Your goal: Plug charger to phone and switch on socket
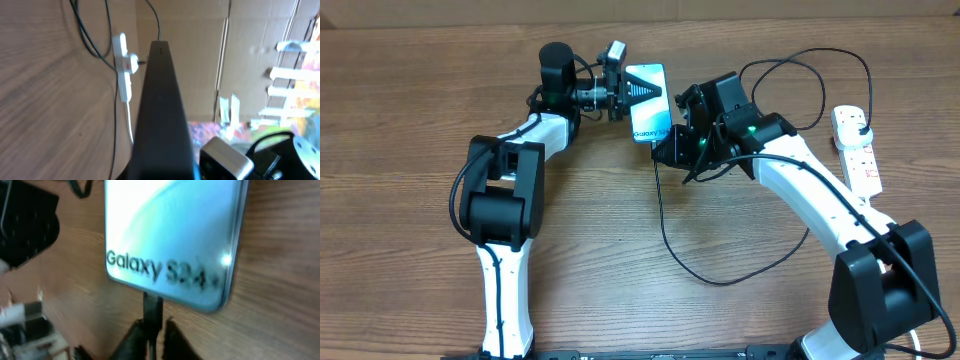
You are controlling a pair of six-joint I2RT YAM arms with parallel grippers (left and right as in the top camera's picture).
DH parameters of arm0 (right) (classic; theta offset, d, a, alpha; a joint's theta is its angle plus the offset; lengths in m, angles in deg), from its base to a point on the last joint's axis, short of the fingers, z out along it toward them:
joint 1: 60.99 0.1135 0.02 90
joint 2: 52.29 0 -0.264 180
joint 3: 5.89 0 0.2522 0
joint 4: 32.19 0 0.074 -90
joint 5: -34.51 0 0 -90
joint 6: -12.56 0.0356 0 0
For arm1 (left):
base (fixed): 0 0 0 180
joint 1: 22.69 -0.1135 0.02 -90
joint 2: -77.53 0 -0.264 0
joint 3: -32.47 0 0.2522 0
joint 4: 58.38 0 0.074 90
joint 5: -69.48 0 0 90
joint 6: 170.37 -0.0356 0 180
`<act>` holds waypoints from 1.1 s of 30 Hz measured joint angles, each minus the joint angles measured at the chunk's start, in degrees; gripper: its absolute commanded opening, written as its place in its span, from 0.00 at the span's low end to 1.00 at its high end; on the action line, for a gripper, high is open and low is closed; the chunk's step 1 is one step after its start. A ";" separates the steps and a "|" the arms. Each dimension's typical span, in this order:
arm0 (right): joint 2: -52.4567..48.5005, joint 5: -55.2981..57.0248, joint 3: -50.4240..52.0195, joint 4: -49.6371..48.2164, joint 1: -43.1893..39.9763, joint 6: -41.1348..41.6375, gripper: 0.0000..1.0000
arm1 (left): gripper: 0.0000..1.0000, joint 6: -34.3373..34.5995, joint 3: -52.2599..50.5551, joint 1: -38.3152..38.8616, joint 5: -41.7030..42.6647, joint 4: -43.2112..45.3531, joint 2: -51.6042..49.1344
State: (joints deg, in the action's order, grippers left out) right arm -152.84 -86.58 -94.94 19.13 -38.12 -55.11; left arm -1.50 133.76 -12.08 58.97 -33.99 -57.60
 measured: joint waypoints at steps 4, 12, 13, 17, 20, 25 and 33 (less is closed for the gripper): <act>2.10 1.22 0.00 6.03 -0.52 -3.98 0.44 | 0.04 0.00 0.00 1.70 1.97 -0.02 0.00; 20.02 9.03 0.00 14.69 -2.01 -8.02 0.80 | 0.04 -0.02 0.00 2.49 2.82 -0.48 0.00; 22.05 9.84 0.00 15.43 -2.34 -8.33 0.83 | 0.04 -0.02 0.00 2.49 2.78 -0.74 0.00; 27.02 12.70 -0.02 18.23 -4.02 -8.85 0.87 | 0.04 -0.37 0.00 2.49 1.95 -2.58 0.00; 27.47 13.81 -0.02 19.54 -5.11 -8.92 0.88 | 0.04 -2.45 0.00 2.49 -0.44 -8.98 0.00; 27.30 14.88 -0.02 20.48 -6.34 -9.16 0.88 | 0.04 -8.61 0.00 2.10 -5.77 -21.57 0.00; 27.30 15.23 -0.02 20.28 -6.34 -9.86 0.89 | 0.04 -22.12 0.00 1.66 -11.80 -33.79 0.00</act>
State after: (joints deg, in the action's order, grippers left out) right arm -125.54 -71.35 -94.96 39.42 -44.46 -64.97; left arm -23.62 133.76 -10.42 47.16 -67.78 -57.60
